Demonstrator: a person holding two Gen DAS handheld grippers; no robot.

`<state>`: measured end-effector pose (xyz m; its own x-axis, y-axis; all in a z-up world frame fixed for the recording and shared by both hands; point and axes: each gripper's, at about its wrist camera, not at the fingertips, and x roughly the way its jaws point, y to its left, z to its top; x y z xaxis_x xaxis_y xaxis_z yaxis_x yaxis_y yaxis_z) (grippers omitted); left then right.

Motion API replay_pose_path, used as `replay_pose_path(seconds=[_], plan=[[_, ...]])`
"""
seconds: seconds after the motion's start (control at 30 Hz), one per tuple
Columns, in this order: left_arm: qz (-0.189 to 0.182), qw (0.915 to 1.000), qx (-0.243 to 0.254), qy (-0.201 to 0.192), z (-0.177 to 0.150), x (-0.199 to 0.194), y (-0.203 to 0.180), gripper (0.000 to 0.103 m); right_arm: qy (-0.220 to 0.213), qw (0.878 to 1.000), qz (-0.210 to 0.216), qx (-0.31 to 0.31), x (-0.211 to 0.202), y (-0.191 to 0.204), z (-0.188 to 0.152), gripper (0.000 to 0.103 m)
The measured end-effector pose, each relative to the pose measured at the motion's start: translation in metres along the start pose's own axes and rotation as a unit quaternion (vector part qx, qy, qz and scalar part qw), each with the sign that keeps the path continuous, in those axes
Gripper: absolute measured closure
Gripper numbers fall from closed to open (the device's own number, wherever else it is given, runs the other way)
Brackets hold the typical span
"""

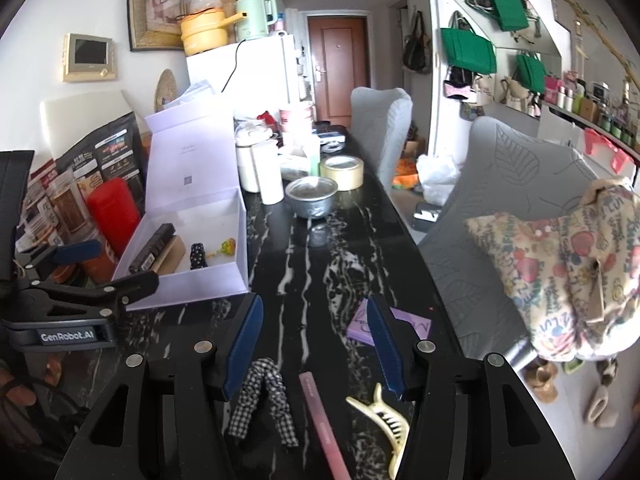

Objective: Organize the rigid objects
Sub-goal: 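Move both tools over the purple card and cream claw clip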

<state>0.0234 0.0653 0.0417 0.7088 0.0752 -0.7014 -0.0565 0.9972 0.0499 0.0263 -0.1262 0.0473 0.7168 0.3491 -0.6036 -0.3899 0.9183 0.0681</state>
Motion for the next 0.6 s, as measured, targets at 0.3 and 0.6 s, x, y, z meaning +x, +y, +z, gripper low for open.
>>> replay_pose_path(seconds=[0.3,0.6], plan=[[-0.042,0.9986,0.030,0.011,-0.006,0.003,-0.032,0.000,-0.005,0.999,-0.027,0.024,-0.023,-0.019,-0.017,0.046],[-0.071,0.9957,0.046,0.039,-0.013,0.019,-0.062,0.000,0.009,0.998,-0.049,0.043,-0.028,-0.040,-0.040,0.046]])
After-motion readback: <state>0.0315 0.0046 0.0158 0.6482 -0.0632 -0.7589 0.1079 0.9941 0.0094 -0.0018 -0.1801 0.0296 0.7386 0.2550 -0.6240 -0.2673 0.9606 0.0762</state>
